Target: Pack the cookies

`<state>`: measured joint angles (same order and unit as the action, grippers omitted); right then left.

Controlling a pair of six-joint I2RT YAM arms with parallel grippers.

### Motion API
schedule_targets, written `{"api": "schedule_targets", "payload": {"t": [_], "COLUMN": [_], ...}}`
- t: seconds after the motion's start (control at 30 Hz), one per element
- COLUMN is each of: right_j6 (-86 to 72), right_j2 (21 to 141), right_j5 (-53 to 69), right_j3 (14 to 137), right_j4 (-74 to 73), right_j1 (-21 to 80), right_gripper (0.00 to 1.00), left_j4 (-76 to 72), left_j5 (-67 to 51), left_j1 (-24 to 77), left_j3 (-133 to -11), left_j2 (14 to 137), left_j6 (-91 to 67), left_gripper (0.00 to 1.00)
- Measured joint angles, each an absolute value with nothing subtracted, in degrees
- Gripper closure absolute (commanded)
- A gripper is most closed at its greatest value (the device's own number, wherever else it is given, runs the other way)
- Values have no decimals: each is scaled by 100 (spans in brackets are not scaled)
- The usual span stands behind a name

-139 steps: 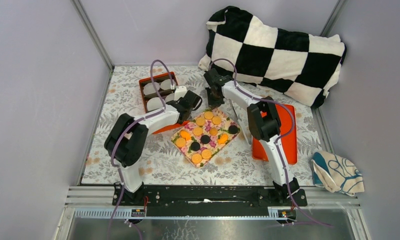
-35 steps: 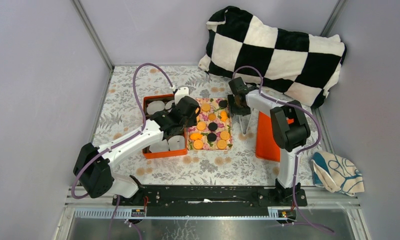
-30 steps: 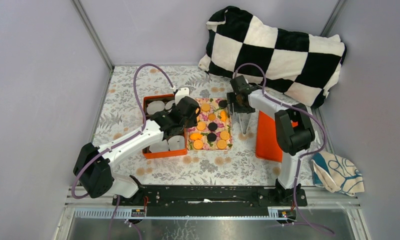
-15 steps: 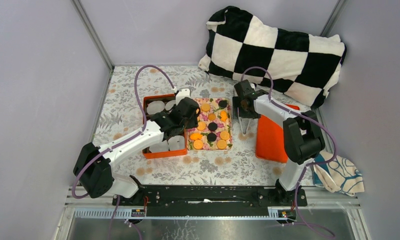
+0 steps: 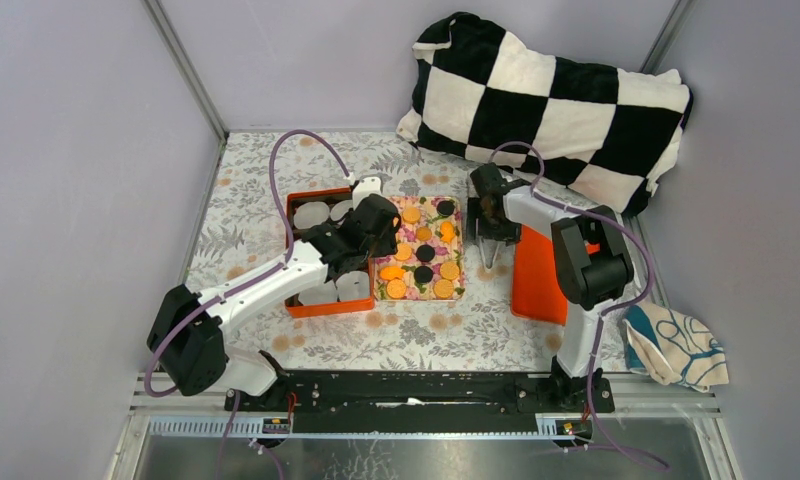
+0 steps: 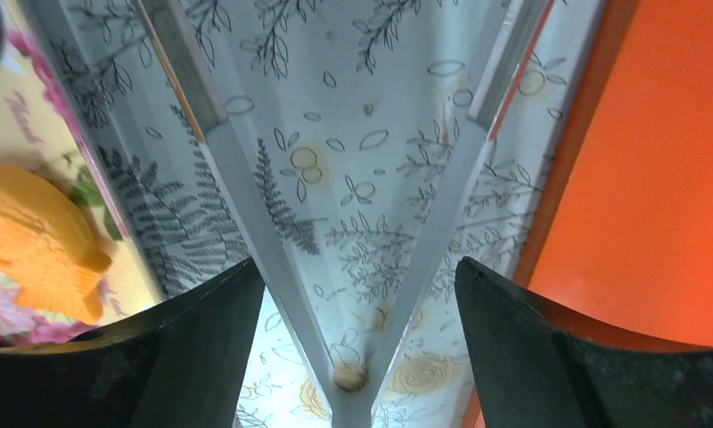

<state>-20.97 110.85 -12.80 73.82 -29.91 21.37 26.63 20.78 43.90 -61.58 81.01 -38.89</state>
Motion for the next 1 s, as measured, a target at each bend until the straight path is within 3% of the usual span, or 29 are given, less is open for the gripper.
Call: {"api": "schedule_targets", "payload": {"t": [0.2,0.33,0.4,0.83,1.0], "right_j6": [-2174,-2137,-2099,-1876,-1693], "right_j2": [11332,11478,11504,10892,10186], "right_j5": [-976,-930,-941,-954,-1039], "right_j3": [7658,7859,7900,7697,8374], "right_j4": [-2993,-3081,-3061,-3500,-4259], "right_j1": [1946,1933,1935,1997,2364], "right_gripper": [20,60,69,67,63], "left_j4": [2657,2657,2657,2641,2641], "left_j5": [2082,2080,2078,2032,1944], "left_j1": [4390,4390,4390,4390,4390], "left_j3": [-6136,-6128,-6128,-6265,-6484], "left_j2": [8101,8119,8145,8392,8493], "left_j6": [-3887,-3887,-3887,-3879,-3774], "left_gripper": [53,54,54,54,53]}}
